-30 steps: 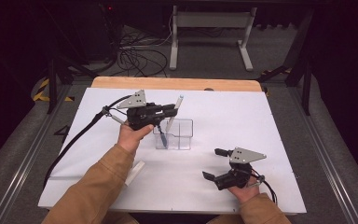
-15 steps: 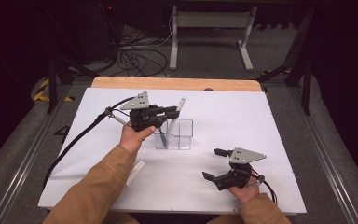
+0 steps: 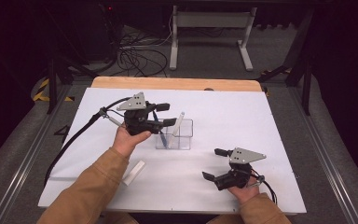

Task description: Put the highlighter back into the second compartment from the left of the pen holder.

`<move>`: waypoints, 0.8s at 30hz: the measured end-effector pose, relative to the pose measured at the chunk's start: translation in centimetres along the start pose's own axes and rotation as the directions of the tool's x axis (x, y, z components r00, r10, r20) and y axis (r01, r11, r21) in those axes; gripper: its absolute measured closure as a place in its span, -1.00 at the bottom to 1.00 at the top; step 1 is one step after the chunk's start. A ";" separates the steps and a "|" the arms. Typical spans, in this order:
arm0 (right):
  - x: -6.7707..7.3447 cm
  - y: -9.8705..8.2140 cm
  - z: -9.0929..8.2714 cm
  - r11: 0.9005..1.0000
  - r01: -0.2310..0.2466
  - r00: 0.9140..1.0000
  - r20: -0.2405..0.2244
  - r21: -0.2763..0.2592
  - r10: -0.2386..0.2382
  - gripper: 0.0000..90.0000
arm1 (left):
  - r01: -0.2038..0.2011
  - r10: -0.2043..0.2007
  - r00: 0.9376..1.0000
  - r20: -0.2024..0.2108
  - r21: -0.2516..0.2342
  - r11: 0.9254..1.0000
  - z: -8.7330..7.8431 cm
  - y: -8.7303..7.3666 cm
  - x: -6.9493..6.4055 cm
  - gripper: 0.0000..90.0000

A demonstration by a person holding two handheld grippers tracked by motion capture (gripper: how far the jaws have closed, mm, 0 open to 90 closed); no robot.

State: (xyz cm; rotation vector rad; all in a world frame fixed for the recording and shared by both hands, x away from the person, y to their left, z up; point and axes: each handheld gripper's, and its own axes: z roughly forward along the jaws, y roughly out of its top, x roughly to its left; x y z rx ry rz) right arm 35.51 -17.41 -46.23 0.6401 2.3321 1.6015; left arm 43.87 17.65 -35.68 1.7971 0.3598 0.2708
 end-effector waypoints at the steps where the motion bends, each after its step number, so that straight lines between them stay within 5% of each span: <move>1: 0.0 0.0 0.0 1.000 0.000 1.000 0.000 0.000 0.000 -0.94 | -0.007 0.007 1.000 -0.011 0.007 1.000 -0.3 0.1 -0.2 -0.24; 8: 0.0 0.0 0.1 1.000 -0.002 1.000 0.000 0.001 0.002 -0.94 | -0.016 0.023 0.996 -0.083 0.080 0.997 -2.2 0.6 -1.6 -0.39; 24: -0.1 0.0 0.0 1.000 -0.004 1.000 0.001 -0.001 0.004 -0.94 | -0.011 0.026 0.993 -0.112 0.135 0.991 -3.9 0.8 -3.3 -0.43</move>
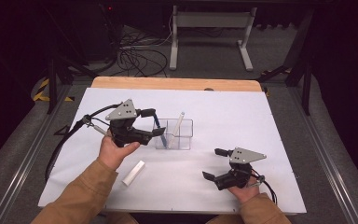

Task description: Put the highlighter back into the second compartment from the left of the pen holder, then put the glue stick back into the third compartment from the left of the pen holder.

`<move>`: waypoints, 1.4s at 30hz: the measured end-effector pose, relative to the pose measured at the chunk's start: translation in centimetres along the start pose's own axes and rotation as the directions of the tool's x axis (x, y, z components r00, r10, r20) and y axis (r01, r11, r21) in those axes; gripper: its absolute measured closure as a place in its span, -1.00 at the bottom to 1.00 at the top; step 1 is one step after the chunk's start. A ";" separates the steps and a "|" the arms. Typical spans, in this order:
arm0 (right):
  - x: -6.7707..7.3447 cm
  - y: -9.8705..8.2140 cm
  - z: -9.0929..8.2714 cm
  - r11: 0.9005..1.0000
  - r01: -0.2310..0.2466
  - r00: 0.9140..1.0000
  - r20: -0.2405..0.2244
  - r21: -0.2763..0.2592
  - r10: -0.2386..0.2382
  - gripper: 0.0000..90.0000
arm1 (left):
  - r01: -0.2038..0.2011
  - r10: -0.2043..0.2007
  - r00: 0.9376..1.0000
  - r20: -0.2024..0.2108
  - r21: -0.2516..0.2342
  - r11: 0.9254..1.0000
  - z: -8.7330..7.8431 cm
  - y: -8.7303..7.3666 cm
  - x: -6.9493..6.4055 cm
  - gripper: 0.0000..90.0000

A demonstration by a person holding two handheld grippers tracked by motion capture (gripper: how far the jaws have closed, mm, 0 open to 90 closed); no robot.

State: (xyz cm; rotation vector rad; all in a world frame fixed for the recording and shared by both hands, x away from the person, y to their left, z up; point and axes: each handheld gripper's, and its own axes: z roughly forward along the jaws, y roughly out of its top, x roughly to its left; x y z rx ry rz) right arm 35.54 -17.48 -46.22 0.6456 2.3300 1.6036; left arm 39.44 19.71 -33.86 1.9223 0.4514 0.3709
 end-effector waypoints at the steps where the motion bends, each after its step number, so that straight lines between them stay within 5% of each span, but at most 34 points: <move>1: 0.0 0.0 0.0 1.000 0.001 1.000 0.002 -0.002 -0.001 -0.94 | 0.007 -0.007 1.000 -0.001 -0.003 1.000 -0.2 -0.1 -0.1 -0.44; 4: 0.0 0.0 0.0 1.000 0.000 1.000 0.003 -0.003 0.000 -0.94 | 0.062 -0.061 0.998 0.017 -0.021 0.998 -0.9 -0.8 0.2 -0.43; 11: 0.0 0.0 0.1 1.000 -0.001 1.000 0.002 0.002 0.001 -0.94 | 0.054 -0.055 0.998 -0.027 -0.027 0.998 -2.6 -2.4 0.6 -0.42; 18: 0.0 0.0 0.1 1.000 -0.002 1.000 0.003 0.005 0.002 -0.94 | 0.061 -0.061 0.997 -0.056 -0.011 0.998 -3.8 -4.2 -0.6 -0.43; 33: 0.0 0.1 0.2 1.000 0.006 1.000 0.004 0.005 -0.006 -0.94 | 0.087 -0.078 0.991 -0.111 0.071 0.994 -5.0 -7.6 -2.6 -0.46; 38: 0.1 0.1 0.1 1.000 0.005 1.000 0.001 0.005 -0.005 -0.94 | 0.110 -0.097 0.989 -0.115 0.114 0.987 -4.9 -8.6 -3.1 -0.46; 42: 0.1 0.1 0.1 1.000 0.010 1.000 -0.001 0.007 -0.010 -0.94 | 0.113 -0.087 0.984 -0.158 0.169 0.979 -4.9 -9.1 -3.5 -0.48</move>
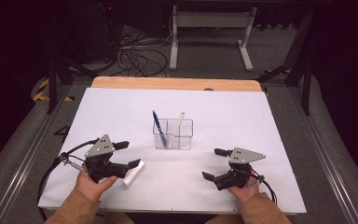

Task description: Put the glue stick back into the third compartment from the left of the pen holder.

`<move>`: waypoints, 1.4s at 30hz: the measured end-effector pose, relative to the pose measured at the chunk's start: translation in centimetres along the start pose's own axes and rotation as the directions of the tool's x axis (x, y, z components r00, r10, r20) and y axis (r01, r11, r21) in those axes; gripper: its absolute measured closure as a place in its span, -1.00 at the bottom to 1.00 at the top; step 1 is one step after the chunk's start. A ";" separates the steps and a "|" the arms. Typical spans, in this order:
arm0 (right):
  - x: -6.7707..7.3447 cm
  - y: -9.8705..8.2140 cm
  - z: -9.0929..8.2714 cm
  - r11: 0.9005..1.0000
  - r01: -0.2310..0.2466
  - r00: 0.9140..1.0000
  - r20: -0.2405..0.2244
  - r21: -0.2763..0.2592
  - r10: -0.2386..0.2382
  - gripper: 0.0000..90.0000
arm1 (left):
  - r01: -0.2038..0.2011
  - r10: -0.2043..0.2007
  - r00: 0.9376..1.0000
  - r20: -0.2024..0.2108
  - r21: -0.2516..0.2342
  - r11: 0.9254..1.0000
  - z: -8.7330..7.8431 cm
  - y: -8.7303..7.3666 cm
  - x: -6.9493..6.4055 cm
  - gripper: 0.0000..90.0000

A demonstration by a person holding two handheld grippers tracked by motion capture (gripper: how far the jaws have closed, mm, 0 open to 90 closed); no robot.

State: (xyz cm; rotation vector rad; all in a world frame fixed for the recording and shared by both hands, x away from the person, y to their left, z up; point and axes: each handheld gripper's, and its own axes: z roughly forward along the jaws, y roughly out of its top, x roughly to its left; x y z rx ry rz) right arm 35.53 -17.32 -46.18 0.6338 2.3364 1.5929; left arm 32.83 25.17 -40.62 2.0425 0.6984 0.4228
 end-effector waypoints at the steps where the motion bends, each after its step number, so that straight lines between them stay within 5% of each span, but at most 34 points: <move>1: 0.0 0.0 0.0 1.000 0.000 1.000 0.000 0.000 0.000 -0.94 | 0.006 -0.006 1.000 0.000 0.008 1.000 0.0 -0.1 -0.2 -0.48; 4: 0.0 0.0 0.0 1.000 0.002 1.000 0.000 -0.001 -0.002 -0.94 | 0.006 -0.006 1.000 0.000 0.021 1.000 0.1 -0.4 -0.4 -0.48; 10: 0.0 0.0 0.1 1.000 0.000 1.000 -0.005 0.001 0.000 -0.94 | 0.068 -0.068 0.998 -0.002 0.006 0.998 -0.3 -1.1 0.3 -0.48; 16: 0.0 0.0 0.1 1.000 0.002 1.000 -0.005 0.001 -0.002 -0.94 | 0.149 -0.150 0.988 0.029 0.018 0.989 -0.4 -1.4 0.0 -0.49; 18: 0.0 0.0 0.1 1.000 0.003 1.000 -0.005 0.001 -0.003 -0.94 | 0.115 -0.116 0.993 0.014 0.021 0.993 -0.5 -1.3 0.1 -0.48; 24: 0.0 0.0 0.1 1.000 0.002 1.000 -0.006 0.001 -0.002 -0.94 | 0.125 -0.125 0.992 0.006 0.041 0.991 -0.4 -1.6 -0.5 -0.44; 26: 0.0 0.0 0.1 1.000 0.002 1.000 -0.006 0.001 -0.002 -0.94 | 0.091 -0.089 0.996 -0.024 0.062 0.994 -0.4 -1.6 -0.5 -0.41; 35: 0.0 0.0 0.1 1.000 0.003 1.000 -0.006 0.001 -0.003 -0.94 | 0.128 -0.122 0.991 -0.047 0.141 0.982 0.2 -2.3 -1.8 -0.33; 42: 0.0 0.0 0.1 1.000 0.005 1.000 -0.006 0.002 -0.005 -0.94 | 0.117 -0.107 0.992 -0.062 0.197 0.973 0.8 -2.9 -2.3 -0.28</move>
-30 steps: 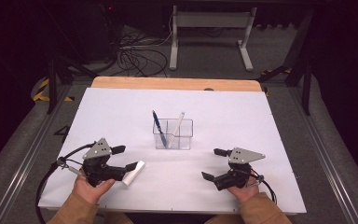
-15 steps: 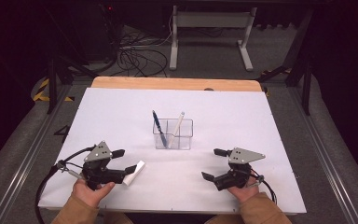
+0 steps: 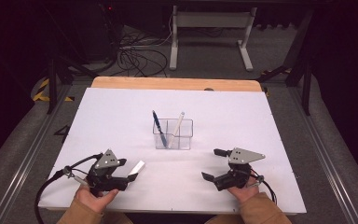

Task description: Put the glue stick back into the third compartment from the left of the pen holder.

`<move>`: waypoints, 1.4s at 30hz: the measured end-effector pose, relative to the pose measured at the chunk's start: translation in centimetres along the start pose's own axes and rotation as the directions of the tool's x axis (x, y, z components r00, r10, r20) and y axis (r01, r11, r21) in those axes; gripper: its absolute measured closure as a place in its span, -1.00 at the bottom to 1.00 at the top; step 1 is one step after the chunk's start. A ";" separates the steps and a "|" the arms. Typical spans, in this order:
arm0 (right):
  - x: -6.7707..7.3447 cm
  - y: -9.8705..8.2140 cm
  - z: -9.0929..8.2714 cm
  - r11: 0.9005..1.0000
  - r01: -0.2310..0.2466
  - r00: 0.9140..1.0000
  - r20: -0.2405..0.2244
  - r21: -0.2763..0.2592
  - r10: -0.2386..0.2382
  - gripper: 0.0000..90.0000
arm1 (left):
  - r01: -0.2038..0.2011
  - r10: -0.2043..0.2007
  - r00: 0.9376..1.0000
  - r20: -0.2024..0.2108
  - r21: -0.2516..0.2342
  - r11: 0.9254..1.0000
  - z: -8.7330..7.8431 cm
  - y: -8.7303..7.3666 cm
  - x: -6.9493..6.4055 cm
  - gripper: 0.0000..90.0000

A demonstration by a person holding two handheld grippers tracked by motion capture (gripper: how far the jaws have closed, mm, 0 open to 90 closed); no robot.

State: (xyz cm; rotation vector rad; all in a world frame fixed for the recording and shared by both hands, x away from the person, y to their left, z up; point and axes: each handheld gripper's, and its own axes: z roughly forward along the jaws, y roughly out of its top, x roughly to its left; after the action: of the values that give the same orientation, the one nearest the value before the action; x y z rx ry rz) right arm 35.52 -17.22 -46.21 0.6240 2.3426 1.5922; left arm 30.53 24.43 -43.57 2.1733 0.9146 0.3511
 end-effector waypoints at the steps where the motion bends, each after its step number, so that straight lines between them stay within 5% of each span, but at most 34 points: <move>1: 0.0 0.0 0.0 1.000 0.000 1.000 -0.001 0.000 0.000 -0.94 | -0.004 0.004 1.000 -0.007 0.008 1.000 0.0 0.0 0.0 -0.27; 21: 0.1 0.0 0.0 1.000 0.000 1.000 -0.003 0.002 0.000 -0.94 | -0.003 0.006 1.000 -0.026 0.121 0.993 1.5 -1.3 -0.6 -0.07; 34: 0.2 0.0 0.0 1.000 0.005 1.000 -0.008 0.002 -0.005 -0.94 | 0.005 0.001 0.999 -0.047 0.131 0.991 1.6 -1.8 -0.9 0.17; 42: 0.2 0.0 0.1 1.000 0.010 1.000 -0.009 0.005 -0.010 -0.94 | 0.053 -0.049 0.998 -0.040 0.099 0.994 1.7 -2.2 -0.3 0.34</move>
State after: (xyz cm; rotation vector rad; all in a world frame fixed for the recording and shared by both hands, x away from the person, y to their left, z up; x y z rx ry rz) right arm 35.40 -17.08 -46.24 0.6064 2.3528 1.5885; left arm 30.09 24.38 -46.26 2.2363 1.0268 0.3285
